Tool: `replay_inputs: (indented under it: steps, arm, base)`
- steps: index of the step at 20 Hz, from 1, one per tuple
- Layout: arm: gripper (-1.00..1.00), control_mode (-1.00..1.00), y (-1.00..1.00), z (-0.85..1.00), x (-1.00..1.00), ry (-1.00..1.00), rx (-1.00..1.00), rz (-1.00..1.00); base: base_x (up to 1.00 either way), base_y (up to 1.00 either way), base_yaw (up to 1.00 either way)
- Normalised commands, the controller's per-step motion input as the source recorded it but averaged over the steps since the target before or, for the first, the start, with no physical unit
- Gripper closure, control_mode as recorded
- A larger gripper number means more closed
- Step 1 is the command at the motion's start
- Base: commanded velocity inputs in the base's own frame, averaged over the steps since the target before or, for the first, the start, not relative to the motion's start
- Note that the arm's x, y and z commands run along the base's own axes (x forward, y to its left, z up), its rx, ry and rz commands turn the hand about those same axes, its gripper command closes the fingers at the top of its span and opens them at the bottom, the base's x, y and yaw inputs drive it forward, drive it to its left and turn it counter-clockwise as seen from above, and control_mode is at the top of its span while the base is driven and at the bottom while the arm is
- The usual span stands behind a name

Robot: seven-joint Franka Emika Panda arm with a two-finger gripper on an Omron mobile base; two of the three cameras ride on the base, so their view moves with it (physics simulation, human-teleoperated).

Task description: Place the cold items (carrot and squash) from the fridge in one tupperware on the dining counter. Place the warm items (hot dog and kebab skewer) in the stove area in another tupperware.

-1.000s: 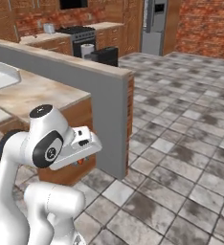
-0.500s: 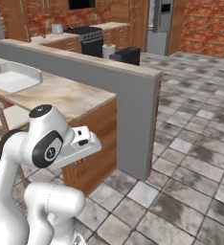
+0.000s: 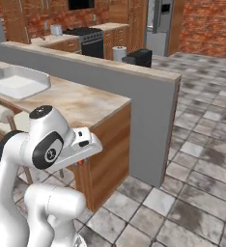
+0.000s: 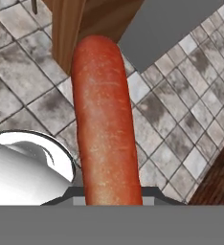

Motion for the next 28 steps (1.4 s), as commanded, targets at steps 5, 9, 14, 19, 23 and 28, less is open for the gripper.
replay_inputs:
  steps: [5,9,14,19,23,28]
  arm:
    - [1.0,1.0,0.0,0.0,0.0,0.0,0.0,0.0]
    - [1.0,1.0,0.0,0.0,0.0,0.0,0.0,0.0]
    - [1.0,1.0,0.0,0.0,0.0,0.0,0.0,0.0]
    - [1.0,1.0,0.0,0.0,0.0,0.0,0.0,0.0]
    - [1.0,1.0,0.0,0.0,0.0,0.0,0.0,0.0]
    - [1.0,1.0,0.0,0.0,0.0,0.0,0.0,0.0]
  base:
    - [0.0,0.92,-0.2]
    - [0.0,1.0,-0.26]
    - [0.0,1.0,-0.32]
    - [-0.01,1.0,-0.33]
    - [-0.3,1.0,-0.27]
    - [-0.43,1.0,-0.2]
